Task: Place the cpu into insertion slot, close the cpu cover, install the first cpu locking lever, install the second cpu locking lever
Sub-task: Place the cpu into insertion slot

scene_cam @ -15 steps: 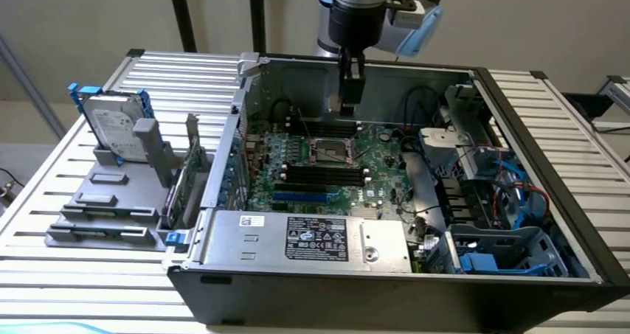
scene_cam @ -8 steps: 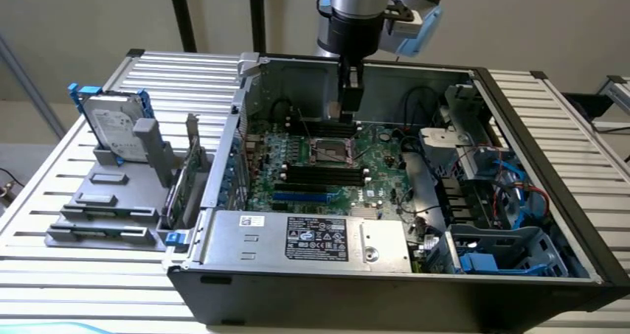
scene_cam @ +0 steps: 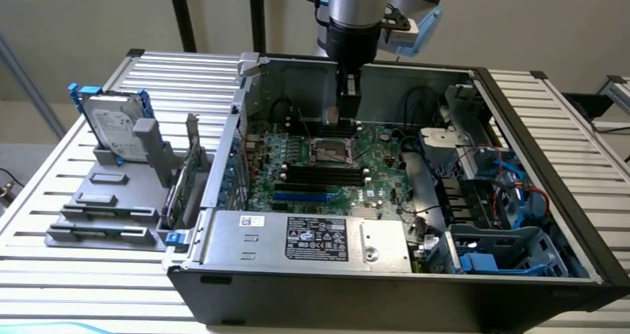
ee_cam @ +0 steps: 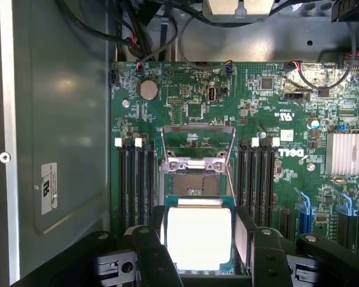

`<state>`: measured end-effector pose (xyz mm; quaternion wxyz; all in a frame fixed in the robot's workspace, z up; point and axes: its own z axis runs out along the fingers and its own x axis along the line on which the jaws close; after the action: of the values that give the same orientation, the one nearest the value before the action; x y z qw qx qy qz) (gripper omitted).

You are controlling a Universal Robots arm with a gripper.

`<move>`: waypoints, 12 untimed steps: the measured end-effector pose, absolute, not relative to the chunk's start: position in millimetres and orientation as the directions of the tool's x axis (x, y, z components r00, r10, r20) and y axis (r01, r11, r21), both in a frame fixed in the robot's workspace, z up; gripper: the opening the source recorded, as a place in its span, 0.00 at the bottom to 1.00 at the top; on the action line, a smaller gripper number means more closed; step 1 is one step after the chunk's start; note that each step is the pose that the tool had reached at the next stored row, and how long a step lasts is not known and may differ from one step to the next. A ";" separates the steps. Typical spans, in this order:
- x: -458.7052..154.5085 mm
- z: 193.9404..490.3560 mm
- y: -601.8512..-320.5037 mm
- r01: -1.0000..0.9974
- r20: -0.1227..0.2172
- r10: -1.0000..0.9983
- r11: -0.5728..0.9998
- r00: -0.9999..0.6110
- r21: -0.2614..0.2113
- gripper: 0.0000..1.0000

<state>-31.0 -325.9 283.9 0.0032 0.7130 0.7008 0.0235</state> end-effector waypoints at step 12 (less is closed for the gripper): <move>-31.3 269.2 -326.4 0.999 0.041 0.999 -0.014 0.012 0.033 0.55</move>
<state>-31.3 -326.4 269.2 -0.0027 0.7115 0.7022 0.0265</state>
